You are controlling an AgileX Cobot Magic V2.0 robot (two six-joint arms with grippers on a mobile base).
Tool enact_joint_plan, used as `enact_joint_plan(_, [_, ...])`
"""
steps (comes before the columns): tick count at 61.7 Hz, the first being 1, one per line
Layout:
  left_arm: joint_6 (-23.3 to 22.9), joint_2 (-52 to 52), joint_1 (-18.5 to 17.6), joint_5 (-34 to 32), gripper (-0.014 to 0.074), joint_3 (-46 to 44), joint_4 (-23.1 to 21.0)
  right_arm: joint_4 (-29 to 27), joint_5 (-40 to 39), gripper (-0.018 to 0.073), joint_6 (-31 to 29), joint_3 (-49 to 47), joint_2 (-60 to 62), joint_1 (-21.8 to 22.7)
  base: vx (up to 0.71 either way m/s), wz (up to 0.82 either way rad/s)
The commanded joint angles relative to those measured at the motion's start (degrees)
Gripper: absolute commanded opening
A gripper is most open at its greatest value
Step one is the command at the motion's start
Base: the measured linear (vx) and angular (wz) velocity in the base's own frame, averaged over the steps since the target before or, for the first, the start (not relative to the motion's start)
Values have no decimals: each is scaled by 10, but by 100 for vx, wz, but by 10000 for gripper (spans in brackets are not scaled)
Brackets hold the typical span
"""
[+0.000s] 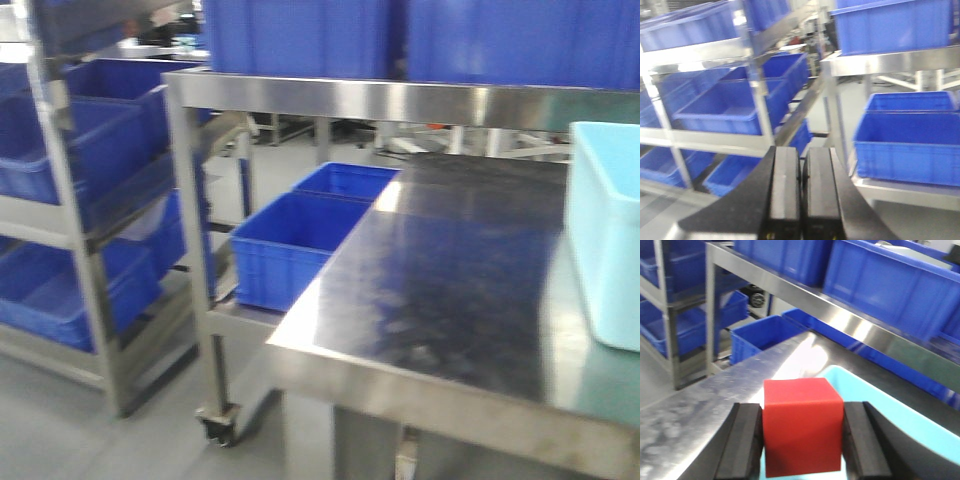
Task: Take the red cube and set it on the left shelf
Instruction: 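Drive the base away from the table holding the red cube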
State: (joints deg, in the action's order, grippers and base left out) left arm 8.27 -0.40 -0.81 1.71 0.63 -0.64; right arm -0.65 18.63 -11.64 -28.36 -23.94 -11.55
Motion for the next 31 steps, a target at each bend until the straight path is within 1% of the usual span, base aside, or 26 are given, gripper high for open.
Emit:
enact_joint_plan(1, [0,0,-4,-52,106,13,-3,1,-49,67,1,-17,-1,4,-18,15])
enact_joint_plan(31, [0,0,-4,-52,106,13,-3,1,-49,67,1,-17,-1,4,-13,40])
